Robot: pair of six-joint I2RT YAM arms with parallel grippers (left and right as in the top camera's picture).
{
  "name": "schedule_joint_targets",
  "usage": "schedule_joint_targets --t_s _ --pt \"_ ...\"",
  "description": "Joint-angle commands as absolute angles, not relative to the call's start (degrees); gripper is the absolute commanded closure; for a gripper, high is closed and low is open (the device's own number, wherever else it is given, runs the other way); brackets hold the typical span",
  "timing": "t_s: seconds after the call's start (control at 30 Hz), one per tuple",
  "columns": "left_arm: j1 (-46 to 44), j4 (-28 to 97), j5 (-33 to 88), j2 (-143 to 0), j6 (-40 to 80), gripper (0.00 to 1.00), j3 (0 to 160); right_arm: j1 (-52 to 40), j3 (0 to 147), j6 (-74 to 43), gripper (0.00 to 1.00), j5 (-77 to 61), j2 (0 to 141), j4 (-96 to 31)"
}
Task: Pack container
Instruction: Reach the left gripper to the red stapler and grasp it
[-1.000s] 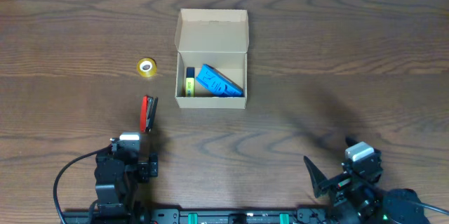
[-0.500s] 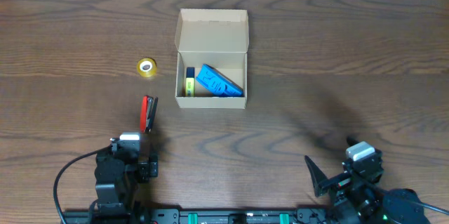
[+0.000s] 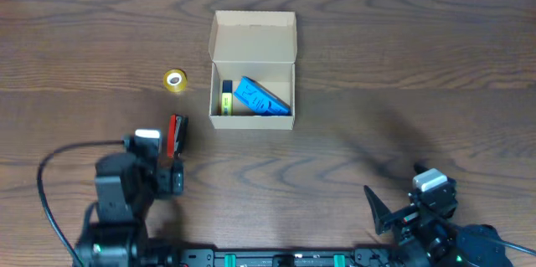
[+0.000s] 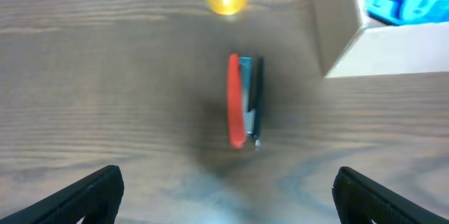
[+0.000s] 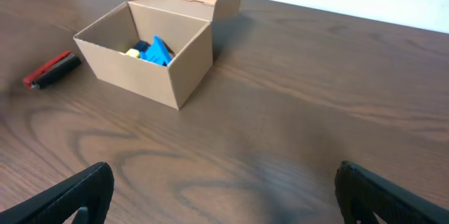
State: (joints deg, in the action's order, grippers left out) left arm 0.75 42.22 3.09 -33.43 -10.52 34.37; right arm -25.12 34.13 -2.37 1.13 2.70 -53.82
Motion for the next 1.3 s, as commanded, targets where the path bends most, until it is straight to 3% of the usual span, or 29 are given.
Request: schedule_joint_targets --t_s 0.0,0.3,0.57,1.27 --pt "0.95 43.07 7.05 -42.06 -10.24 0.05 41.56 -24.73 33.95 -2.94 0.01 1.50 2.46 -53.82" --pt "0.97 43.57 6.85 -67.20 -10.31 0.05 55.72 -24.73 33.95 -2.94 0.01 1.50 2.46 -53.82" --pt "1.02 44.53 6.92 -83.64 -10.31 0.05 58.76 -24.73 33.95 -2.94 0.01 1.50 2.46 -53.82" --pt "1.15 43.86 5.69 -102.30 -10.74 0.05 58.87 -24.73 33.95 -2.94 0.01 1.50 2.46 -53.82"
